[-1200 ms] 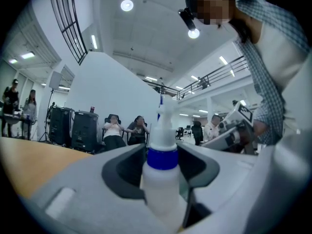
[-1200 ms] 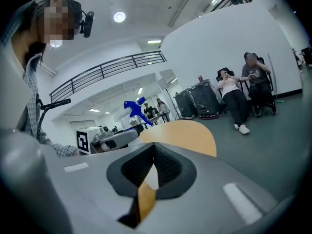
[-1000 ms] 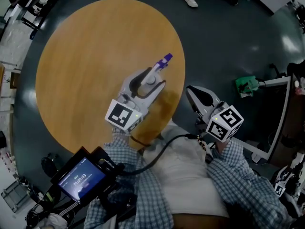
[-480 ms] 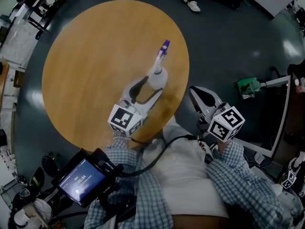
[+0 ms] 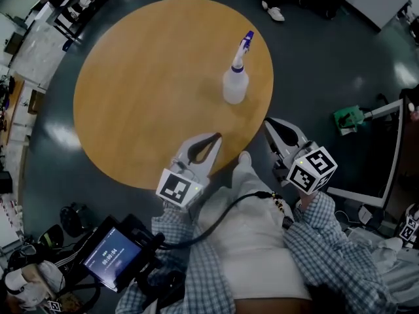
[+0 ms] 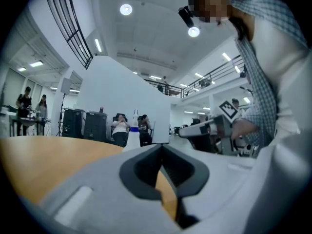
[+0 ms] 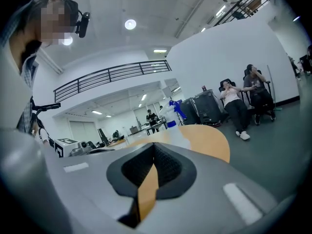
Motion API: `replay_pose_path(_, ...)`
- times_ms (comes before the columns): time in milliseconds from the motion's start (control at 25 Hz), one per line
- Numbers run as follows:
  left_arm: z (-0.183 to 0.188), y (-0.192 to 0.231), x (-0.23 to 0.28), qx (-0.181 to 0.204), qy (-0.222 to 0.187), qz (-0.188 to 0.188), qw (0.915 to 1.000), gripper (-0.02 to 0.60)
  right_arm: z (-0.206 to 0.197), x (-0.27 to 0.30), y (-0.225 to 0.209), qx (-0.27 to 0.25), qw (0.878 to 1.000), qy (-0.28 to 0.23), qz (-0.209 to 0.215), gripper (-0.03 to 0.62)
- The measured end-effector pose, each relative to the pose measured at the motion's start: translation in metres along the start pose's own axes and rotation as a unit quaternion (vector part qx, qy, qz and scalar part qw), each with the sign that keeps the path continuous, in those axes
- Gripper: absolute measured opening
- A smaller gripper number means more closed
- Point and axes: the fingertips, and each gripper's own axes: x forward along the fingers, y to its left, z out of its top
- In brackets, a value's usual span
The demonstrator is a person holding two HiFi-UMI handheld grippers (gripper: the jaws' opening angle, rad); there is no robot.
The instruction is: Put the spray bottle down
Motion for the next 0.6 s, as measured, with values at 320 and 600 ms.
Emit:
replay_pose_path(320,0.019,-0.035,-0.036,-0.018,-0.027,0.020,0.9993,0.001,0.000,-0.038,0.024,-0.016,1.000,-0.010,-0.001,0.003)
replay_pose_path(600,0.016,-0.048,-0.043,-0.003,-0.017,0.027,0.9995,0.001,0.003,-0.040,0.029,-0.021,0.999,-0.008,0.023,0.003)
